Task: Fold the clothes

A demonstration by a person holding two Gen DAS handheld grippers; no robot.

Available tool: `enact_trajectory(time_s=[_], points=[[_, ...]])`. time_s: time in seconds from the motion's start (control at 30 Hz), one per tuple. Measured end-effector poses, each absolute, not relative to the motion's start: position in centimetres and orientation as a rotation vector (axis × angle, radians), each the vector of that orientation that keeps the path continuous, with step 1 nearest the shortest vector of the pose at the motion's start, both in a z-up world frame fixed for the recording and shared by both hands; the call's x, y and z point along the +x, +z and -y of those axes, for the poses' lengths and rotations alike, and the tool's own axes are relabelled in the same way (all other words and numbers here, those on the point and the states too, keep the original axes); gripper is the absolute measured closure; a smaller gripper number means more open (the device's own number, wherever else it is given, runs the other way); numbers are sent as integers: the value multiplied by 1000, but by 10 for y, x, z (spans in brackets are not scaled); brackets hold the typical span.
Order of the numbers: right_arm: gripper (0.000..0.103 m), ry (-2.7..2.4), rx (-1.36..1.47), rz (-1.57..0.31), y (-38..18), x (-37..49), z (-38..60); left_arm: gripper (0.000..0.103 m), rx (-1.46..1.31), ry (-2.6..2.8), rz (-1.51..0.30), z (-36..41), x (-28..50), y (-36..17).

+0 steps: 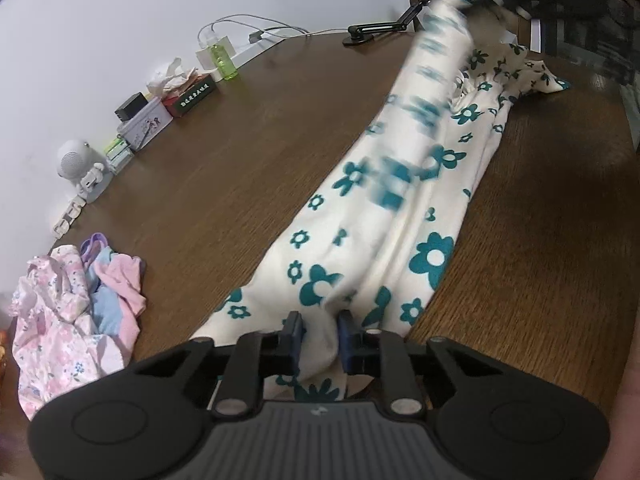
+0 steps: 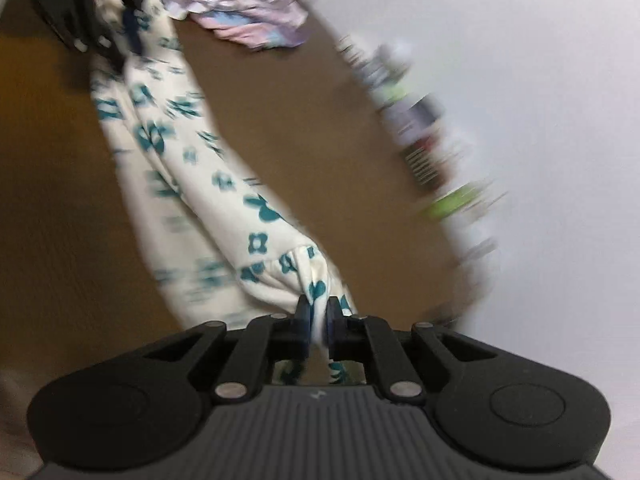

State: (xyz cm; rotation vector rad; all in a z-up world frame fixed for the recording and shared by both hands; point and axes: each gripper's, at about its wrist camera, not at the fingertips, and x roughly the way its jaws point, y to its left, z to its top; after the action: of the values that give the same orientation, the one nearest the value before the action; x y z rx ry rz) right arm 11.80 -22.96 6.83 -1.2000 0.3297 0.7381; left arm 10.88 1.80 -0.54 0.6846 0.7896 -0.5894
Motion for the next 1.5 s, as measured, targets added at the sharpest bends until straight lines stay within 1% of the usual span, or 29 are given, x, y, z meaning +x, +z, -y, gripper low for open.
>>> enact_trajectory(time_s=[0.03, 0.17, 0.27, 0.33, 0.43, 0.53, 0.57, 0.63, 0.73, 0.77, 0.83, 0.87, 0.93, 1.07, 1.17, 1.27, 1.33, 1.4, 1.5], points=[[97, 705, -1255, -256, 65, 114, 225, 85, 687, -585, -786, -17, 108, -6], [97, 646, -1424, -106, 24, 92, 220, 85, 680, -575, -768, -19, 105, -7], [97, 646, -1466, -134, -17, 80, 237, 86, 669, -575, -763, -20, 105, -8], [97, 657, -1435, -203, -29, 77, 246, 86, 670, -573, -761, -19, 104, -7], [96, 678, -1301, -269, -23, 76, 254, 86, 673, -570, -755, -19, 102, -8], [91, 710, -1139, -355, -1, 83, 261, 84, 673, -568, -746, -20, 100, -6], [83, 724, -1073, -387, 8, 87, 267, 83, 675, -570, -740, -20, 99, -4], [70, 752, -933, -451, 27, 96, 278, 82, 678, -573, -726, -21, 98, -1], [69, 813, -614, -534, 56, 114, 298, 82, 718, -582, -718, -15, 96, -3], [62, 825, -515, -554, 64, 120, 303, 82, 735, -585, -716, -12, 96, -4], [58, 806, -383, -572, 69, 133, 308, 89, 778, -595, -708, -7, 93, -8], [58, 791, -328, -582, 70, 140, 309, 101, 795, -595, -703, -4, 92, -9], [58, 735, -297, -615, 63, 152, 307, 102, 846, -585, -660, 0, 85, -5], [62, 649, -241, -713, 40, 164, 315, 102, 952, -559, -506, 3, 62, 8], [62, 632, -193, -729, 25, 167, 318, 102, 1025, -572, -430, -2, 43, 7], [61, 628, -171, -725, 17, 167, 317, 102, 1094, -606, -474, -2, 35, -12], [61, 630, -165, -718, 16, 167, 318, 102, 1090, -621, -518, -2, 37, -22], [60, 653, -163, -695, 26, 164, 316, 100, 1045, -618, -541, -3, 40, -22], [59, 717, -184, -636, 46, 155, 309, 94, 944, -609, -555, -11, 44, -9]])
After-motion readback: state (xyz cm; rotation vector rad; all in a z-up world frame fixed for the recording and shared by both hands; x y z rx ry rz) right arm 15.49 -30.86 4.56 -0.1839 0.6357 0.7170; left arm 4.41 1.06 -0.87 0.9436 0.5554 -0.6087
